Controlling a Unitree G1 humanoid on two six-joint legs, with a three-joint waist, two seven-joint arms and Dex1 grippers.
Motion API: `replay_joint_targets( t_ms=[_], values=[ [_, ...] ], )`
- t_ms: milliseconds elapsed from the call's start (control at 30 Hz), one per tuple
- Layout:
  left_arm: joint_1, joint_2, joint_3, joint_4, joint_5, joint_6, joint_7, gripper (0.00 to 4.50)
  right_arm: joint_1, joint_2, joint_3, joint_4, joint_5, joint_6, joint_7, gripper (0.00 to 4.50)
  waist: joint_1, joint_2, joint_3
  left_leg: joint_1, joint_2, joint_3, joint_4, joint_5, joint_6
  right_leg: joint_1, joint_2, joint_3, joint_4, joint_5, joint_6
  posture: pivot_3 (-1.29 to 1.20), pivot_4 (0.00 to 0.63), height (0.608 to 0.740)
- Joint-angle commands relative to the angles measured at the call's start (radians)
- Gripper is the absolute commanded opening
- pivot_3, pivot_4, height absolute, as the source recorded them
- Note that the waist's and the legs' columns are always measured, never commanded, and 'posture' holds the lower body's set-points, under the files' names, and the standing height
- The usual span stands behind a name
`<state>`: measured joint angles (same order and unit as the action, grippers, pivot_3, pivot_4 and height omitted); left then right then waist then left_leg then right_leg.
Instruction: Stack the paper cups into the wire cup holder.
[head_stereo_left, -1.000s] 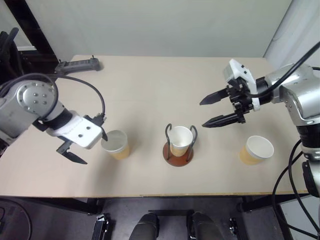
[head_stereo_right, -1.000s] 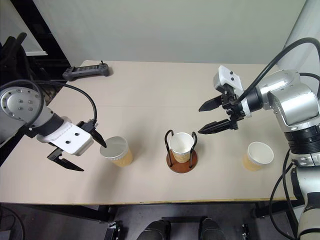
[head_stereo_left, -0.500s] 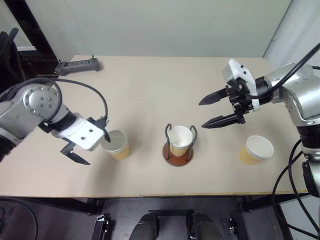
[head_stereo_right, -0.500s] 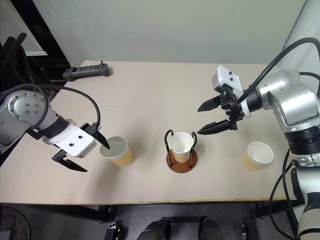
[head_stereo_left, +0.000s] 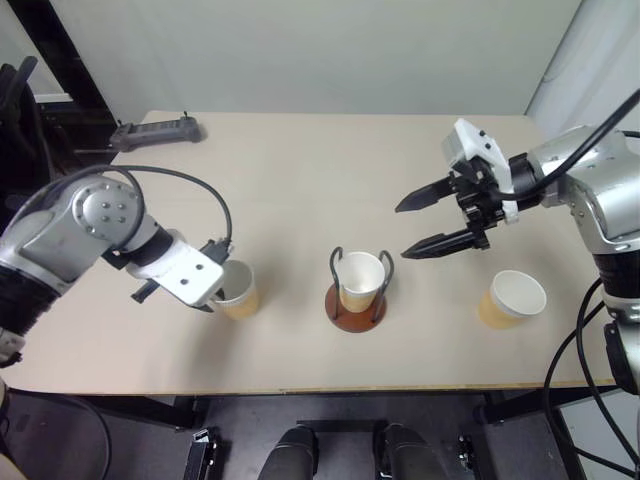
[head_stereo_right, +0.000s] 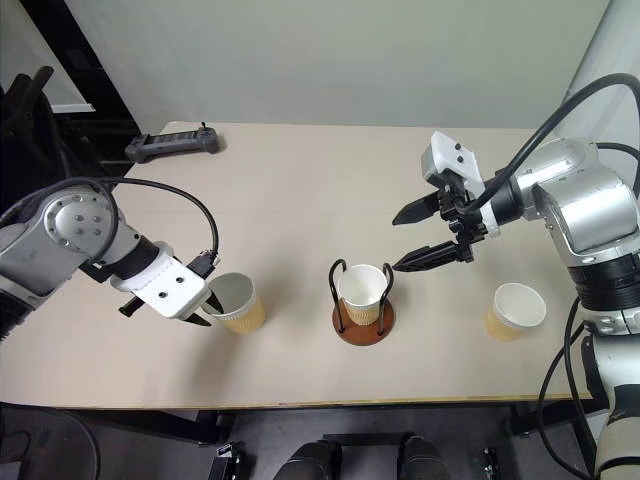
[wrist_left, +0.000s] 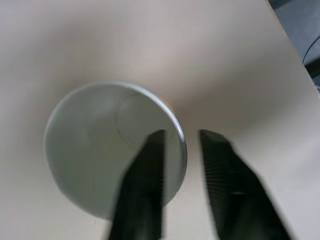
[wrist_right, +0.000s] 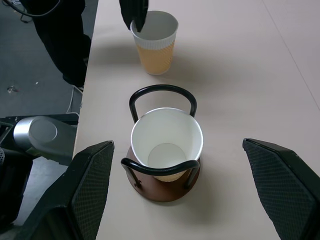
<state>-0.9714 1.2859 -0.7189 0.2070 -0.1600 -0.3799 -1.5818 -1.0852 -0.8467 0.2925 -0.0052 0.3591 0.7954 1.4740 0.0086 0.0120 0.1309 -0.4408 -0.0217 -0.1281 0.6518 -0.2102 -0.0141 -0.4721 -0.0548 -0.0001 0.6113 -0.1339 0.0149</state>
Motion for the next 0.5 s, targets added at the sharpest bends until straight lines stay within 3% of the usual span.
replay_joint_targets(
  t_ms=[33, 200, 500],
  values=[
    [-0.006, 0.005, 0.031, 0.003, 0.017, -0.026, -0.033, 0.02, -0.013, -0.005, -0.033, -0.024, 0.013, 0.002, -0.005, 4.26, 0.0, 0.0, 0.0, 0.0, 0.0, 0.0, 0.0, 0.0, 0.0, 0.0, 0.0, 0.0, 0.0, 0.0, 0.0, 0.0, 0.15, 0.74],
    [-0.005, -0.012, 0.029, -0.016, 0.008, -0.003, -0.033, 0.02, -0.014, -0.005, -0.032, -0.023, 0.014, 0.003, -0.009, 4.26, 0.001, 0.0, 0.0, 0.001, 0.0, 0.0, 0.0, 0.0, 0.0, 0.001, 0.0, 0.0, 0.0, 0.0, 0.0, 0.0, 0.15, 0.74],
    [-0.223, -0.12, -0.019, 0.208, -0.002, -0.039, -0.033, 0.02, -0.012, -0.019, -0.032, -0.013, 0.01, 0.003, -0.005, 4.26, 0.004, 0.0, 0.0, 0.0, -0.001, 0.0, 0.001, 0.002, 0.0, 0.001, -0.001, 0.0, 0.0, 0.002, -0.003, 0.0, 0.15, 0.74]
  ],
)
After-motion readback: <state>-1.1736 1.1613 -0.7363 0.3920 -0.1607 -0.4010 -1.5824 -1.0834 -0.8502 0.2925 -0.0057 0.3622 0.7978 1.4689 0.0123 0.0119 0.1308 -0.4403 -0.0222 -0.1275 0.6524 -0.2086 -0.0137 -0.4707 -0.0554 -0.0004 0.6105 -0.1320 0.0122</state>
